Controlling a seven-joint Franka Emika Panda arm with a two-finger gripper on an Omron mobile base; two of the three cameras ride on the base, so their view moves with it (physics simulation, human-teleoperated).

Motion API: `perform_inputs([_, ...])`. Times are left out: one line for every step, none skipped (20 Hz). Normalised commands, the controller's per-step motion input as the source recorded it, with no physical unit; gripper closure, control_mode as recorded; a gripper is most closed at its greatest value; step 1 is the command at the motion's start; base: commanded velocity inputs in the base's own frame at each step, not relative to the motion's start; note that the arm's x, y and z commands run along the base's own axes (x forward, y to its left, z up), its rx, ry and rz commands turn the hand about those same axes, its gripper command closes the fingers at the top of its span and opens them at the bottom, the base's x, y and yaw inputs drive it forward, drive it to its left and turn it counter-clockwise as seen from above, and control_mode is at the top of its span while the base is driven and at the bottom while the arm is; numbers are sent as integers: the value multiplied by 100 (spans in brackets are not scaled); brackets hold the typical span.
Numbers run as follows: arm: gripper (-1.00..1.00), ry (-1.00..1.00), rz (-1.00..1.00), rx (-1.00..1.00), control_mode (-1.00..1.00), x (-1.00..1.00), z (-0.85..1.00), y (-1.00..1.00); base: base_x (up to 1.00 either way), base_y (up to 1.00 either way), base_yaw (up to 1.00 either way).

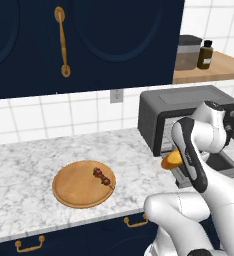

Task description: Pick up the kebab skewer and baguette bread, and place them inside the toaster oven. Close the toaster oven door and start by setting the timer.

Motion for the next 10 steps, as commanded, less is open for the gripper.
perform_inputs([100, 0, -15, 0, -100, 0, 0, -79, 0, 0, 0])
perform_inputs([100, 0, -16, 0, -100, 0, 1, -77, 0, 0, 0])
perform_inputs([100, 0, -17, 0, -100, 0, 2, -74, 0, 0, 0])
perform_inputs([100, 0, -17, 0, -100, 1, 3, -76, 0, 0, 0])
perform_inputs([100, 0, -17, 0, -100, 6, 0, -71, 0, 0, 0])
perform_inputs([100, 0, -13, 0, -100, 21, 0, -58, 0, 0, 0])
perform_inputs([100, 0, -9, 0, -100, 23, 0, -57, 0, 0, 0])
perform_inputs([100, 0, -7, 0, -100, 21, 0, -59, 0, 0, 0])
perform_inputs([100, 0, -2, 0, -100, 30, 0, -41, 0, 0, 0])
perform_inputs([100, 0, 0, 0, -100, 36, 0, -34, 0, 0, 0])
